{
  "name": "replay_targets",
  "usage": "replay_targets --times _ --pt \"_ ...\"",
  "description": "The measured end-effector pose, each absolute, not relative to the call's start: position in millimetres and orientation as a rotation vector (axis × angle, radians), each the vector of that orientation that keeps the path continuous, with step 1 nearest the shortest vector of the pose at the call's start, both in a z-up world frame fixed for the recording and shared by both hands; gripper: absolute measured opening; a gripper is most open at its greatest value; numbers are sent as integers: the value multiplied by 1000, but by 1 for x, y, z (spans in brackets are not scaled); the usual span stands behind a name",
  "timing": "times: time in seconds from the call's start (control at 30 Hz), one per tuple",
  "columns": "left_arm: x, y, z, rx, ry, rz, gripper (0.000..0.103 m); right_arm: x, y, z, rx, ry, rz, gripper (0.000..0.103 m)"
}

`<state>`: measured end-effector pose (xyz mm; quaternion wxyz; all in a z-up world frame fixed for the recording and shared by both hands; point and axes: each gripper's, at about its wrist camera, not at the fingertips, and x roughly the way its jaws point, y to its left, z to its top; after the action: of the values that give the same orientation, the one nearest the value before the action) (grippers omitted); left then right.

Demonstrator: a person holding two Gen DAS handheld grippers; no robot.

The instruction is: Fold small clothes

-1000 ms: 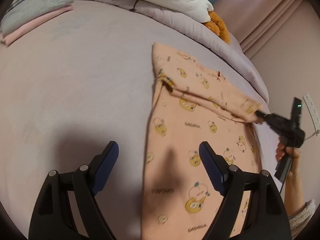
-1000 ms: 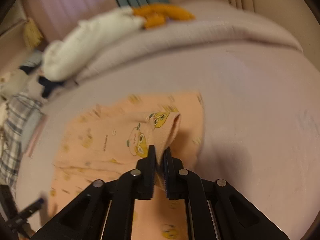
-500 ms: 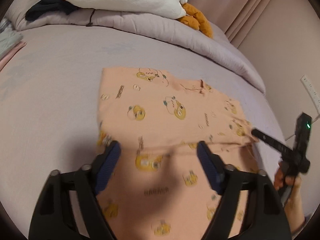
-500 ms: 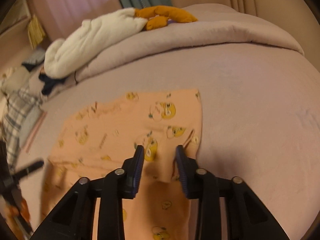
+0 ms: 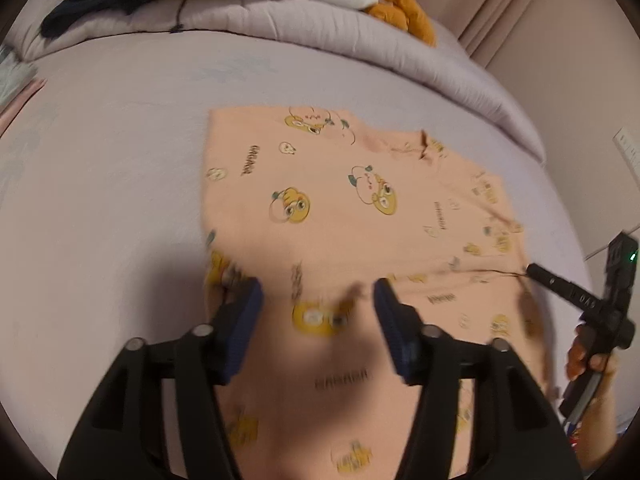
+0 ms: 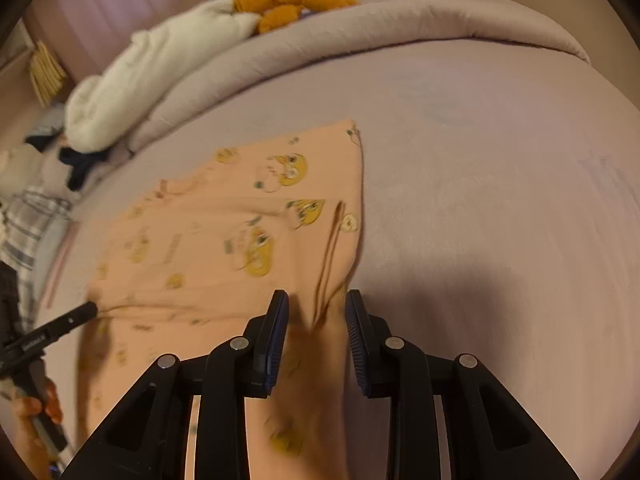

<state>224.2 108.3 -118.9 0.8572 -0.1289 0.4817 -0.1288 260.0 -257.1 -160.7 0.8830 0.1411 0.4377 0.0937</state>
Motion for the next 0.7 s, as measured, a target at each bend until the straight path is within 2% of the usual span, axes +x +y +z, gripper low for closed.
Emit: replay_targets --times 0.07,0.13,0.43,0.7 --pt "204 121 -112 -301 993 -269 74 243 -262 -156 319 901 222 39" --pt "186 130 -110 -326 992 -273 76 228 -267 -155 341 907 247 43" --pt "106 158 -134 -476 1079 -302 76 174 -284 -172 421 991 321 44" --pt "86 146 -137 -487 1094 -374 76 148 -295 -187 477 1054 394 44"
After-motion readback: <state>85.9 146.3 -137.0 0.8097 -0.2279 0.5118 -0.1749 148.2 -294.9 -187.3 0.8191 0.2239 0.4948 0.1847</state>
